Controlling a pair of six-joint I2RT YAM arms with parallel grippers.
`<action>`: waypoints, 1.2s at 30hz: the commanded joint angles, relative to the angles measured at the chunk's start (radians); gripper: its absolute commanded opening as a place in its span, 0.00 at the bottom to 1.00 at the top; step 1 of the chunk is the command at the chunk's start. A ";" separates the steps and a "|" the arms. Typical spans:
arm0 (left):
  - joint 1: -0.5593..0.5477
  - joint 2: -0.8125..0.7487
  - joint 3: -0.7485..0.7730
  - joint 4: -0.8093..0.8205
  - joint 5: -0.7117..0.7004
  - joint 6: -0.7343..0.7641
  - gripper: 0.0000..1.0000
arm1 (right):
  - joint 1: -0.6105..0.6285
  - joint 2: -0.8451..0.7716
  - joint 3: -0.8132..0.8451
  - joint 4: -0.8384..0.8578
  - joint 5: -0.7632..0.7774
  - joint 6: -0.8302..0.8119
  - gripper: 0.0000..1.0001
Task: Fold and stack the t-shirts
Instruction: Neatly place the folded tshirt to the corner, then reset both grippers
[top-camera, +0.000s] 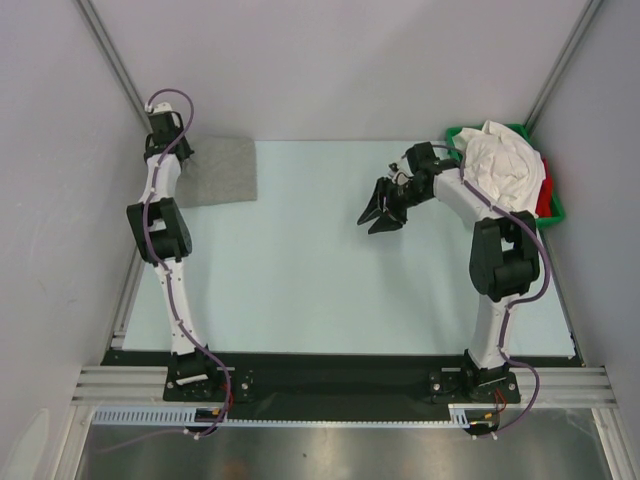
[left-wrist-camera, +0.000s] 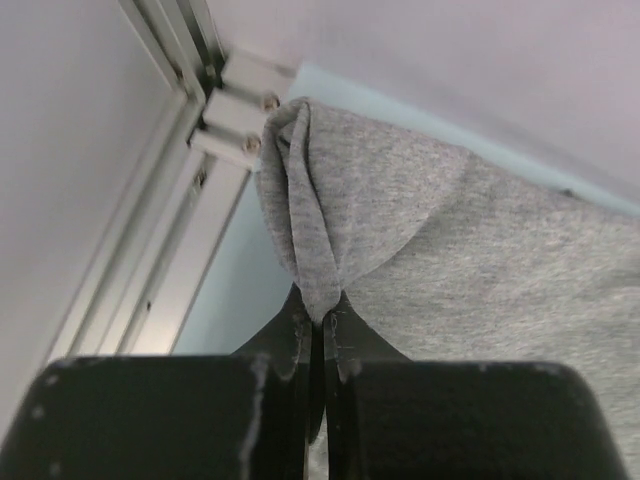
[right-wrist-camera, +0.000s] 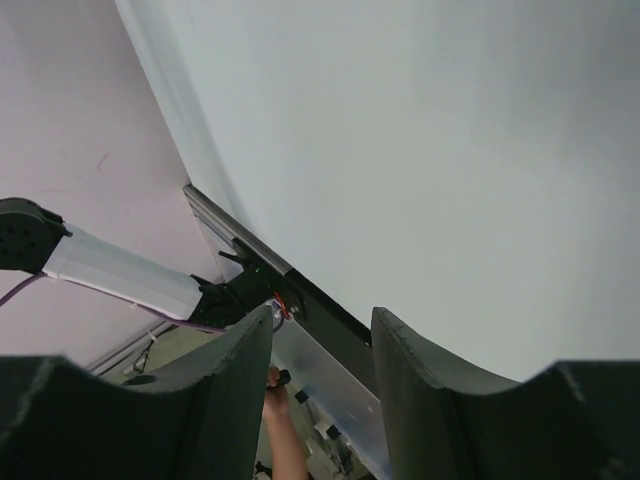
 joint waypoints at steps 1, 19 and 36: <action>0.006 0.016 0.060 0.185 -0.037 -0.013 0.00 | -0.001 0.003 0.054 -0.044 0.016 -0.011 0.50; 0.001 -0.250 -0.118 0.155 -0.071 -0.063 0.99 | 0.022 -0.120 -0.131 0.124 0.054 0.092 0.50; -0.393 -1.396 -1.801 0.518 0.609 -0.735 1.00 | -0.207 -0.894 -1.047 0.555 0.019 0.333 0.66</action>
